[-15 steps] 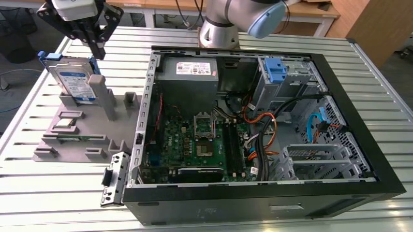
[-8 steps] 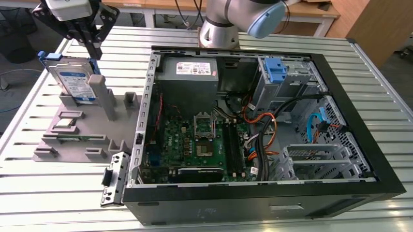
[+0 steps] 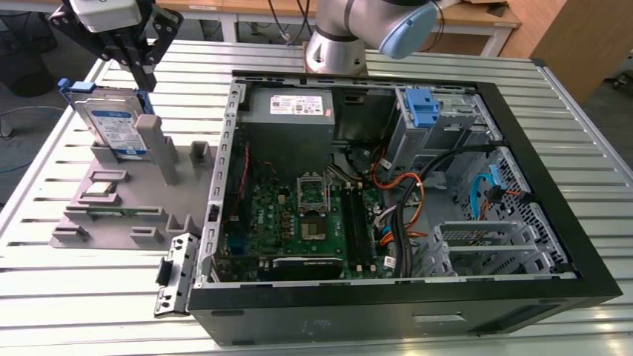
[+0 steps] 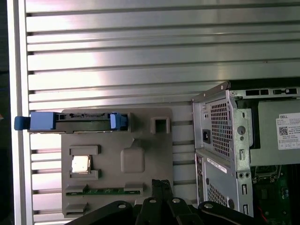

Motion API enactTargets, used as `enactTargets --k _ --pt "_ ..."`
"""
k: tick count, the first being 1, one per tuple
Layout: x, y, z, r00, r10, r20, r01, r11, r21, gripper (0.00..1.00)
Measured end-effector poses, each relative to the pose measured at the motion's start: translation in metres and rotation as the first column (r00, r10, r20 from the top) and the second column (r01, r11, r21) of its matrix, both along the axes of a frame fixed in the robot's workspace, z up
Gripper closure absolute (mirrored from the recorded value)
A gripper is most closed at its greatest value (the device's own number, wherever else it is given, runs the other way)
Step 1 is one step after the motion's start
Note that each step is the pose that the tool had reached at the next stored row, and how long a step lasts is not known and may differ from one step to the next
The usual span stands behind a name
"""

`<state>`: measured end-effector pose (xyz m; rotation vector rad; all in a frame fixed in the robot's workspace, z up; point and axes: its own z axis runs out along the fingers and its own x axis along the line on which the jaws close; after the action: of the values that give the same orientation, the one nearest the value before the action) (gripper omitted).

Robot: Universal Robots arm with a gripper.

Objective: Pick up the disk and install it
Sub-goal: 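Reach for the disk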

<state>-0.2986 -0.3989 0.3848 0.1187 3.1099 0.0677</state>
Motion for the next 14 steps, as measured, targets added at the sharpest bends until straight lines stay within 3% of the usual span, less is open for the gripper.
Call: enactTargets --k 6,14 --pt "-0.0033 0.0 -0.0005 1.0 0.0 -0.0001 0.0 1.0 -0.0001 0.89" --pt "-0.0266 0.0 -0.0051 1.0 -0.001 0.0 0.001 1.0 0.0 0.89"
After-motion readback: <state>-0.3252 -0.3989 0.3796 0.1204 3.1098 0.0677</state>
